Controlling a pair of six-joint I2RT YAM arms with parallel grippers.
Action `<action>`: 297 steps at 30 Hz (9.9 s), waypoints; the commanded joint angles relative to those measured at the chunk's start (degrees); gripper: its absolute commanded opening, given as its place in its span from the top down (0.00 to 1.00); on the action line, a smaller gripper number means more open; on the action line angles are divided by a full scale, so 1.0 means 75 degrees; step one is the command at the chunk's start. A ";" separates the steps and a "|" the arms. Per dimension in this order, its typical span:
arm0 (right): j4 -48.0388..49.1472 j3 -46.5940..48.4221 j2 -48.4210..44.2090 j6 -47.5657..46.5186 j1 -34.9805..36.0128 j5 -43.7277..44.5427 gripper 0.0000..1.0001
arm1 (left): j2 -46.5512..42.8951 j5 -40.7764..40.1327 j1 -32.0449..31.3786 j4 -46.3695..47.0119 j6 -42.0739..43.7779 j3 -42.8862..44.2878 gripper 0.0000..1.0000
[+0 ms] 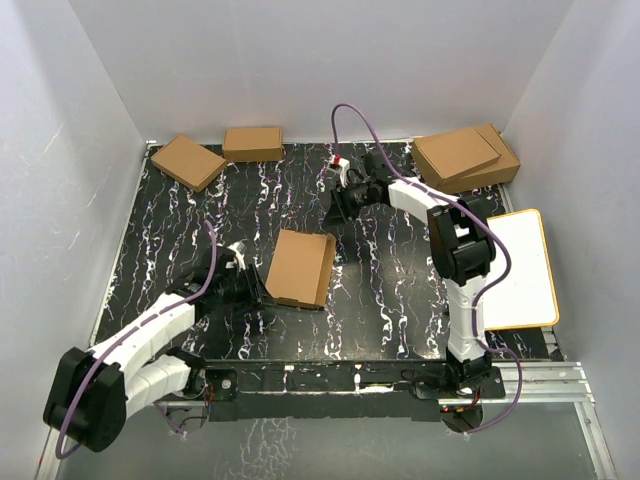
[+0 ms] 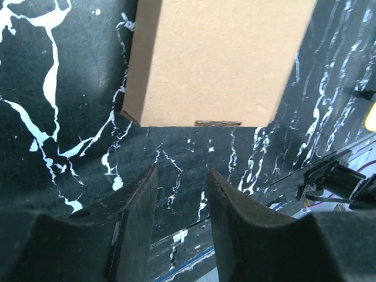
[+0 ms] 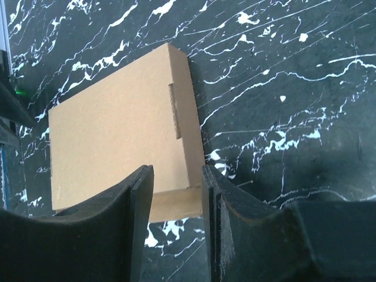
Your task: Fold the paper box
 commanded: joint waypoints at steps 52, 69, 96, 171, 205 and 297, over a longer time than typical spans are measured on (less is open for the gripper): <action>-0.2062 -0.3256 -0.2221 -0.2473 0.0724 -0.0900 0.57 | 0.5515 -0.1076 0.0742 0.1343 0.2114 0.3950 0.46; -0.3403 -0.3472 -0.3924 -0.5323 0.1306 -0.0800 0.57 | 0.4285 -0.1848 0.0923 -0.0140 0.3124 0.5288 0.37; 0.0980 -0.3596 -0.2249 -0.0415 -0.0365 0.1001 0.73 | 0.1179 0.0761 0.0569 0.2671 -0.0312 0.0414 0.59; -0.2374 -0.5067 -0.4480 -0.9717 -0.0723 -0.1485 0.35 | 0.0706 -0.0345 -0.3781 0.8324 0.7057 -0.2515 0.47; -0.2144 -0.4901 -0.4113 -0.9133 -0.0495 -0.1231 0.41 | 0.1897 -0.0915 -0.3782 0.8389 0.7803 -0.2227 0.64; 0.1547 -0.4178 -0.2153 0.0704 -0.0676 -0.1232 0.35 | 0.2541 -0.0988 -0.3779 0.8148 0.7834 -0.1849 0.93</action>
